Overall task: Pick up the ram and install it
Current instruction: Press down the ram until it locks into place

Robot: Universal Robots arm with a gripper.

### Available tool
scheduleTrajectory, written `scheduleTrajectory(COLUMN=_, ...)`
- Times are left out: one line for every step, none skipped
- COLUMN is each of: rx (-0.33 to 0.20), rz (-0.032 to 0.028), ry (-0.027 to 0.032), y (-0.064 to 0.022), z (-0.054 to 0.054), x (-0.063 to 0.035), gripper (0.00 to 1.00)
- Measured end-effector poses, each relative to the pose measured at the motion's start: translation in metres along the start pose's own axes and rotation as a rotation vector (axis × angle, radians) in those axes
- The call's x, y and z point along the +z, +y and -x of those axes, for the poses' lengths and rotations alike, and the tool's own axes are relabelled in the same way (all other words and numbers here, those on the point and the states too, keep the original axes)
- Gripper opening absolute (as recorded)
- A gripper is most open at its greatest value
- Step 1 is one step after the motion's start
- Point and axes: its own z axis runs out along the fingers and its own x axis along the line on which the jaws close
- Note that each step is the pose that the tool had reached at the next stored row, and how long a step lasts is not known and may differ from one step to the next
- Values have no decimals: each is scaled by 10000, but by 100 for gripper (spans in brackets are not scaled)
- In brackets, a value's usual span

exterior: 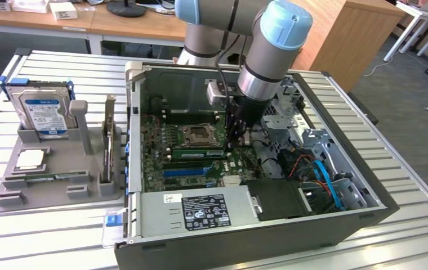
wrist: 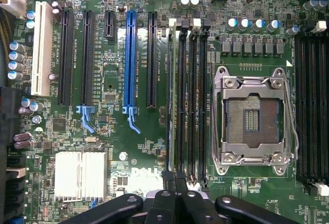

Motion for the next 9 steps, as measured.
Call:
scheduleTrajectory(rx=0, rz=0, ry=-1, y=0, z=0, x=-3, gripper=10)
scheduleTrajectory(rx=0, rz=-1, ry=-11, y=1, z=2, x=-14, gripper=10)
scheduleTrajectory(rx=1, rz=-1, ry=-7, y=3, z=1, x=-40, gripper=10)
scheduleTrajectory(rx=1, rz=0, ry=-1, y=5, z=1, x=-69, gripper=10)
scheduleTrajectory(rx=1, rz=0, ry=-1, y=6, z=1, x=-93, gripper=10)
scheduleTrajectory(rx=1, rz=0, ry=-1, y=7, z=1, x=-113, gripper=10)
scheduleTrajectory(rx=1, rz=0, ry=-1, y=9, z=1, x=-132, gripper=10)
scheduleTrajectory(rx=0, rz=0, ry=-1, y=9, z=1, x=-150, gripper=10)
scheduleTrajectory(rx=0, rz=0, ry=-1, y=11, z=1, x=-166, gripper=10)
